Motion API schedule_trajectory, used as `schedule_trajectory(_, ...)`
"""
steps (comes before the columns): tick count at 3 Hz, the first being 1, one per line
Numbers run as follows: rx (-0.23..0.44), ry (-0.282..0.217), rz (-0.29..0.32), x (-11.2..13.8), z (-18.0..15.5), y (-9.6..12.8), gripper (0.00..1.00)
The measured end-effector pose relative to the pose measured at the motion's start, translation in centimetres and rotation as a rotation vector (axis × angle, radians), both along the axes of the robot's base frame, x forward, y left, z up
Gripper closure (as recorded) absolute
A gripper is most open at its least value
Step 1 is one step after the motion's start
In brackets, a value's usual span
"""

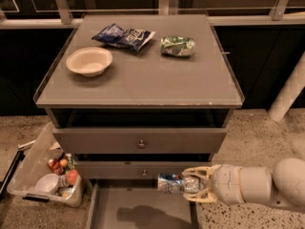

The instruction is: Pick redbull can from bottom drawer and place on counter

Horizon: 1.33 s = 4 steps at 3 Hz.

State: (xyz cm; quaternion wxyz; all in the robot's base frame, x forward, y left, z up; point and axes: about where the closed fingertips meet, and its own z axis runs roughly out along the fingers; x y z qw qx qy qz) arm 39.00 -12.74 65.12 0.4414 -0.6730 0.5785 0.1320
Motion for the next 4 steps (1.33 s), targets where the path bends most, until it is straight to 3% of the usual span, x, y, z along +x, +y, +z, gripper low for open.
schedule_trajectory(1, 0.055, 0.031, 0.034, 1.6, 4.2, -1.4, 1.00)
schedule_trajectory(2, 0.055, 0.031, 0.034, 1.6, 4.2, -1.5, 1.00)
schedule_trajectory(3, 0.063, -0.011, 0.001, 2.4, 6.2, -1.9, 1.00)
schedule_trajectory(4, 0.049, -0.070, -0.013, 4.2, 11.0, -2.2, 1.00)
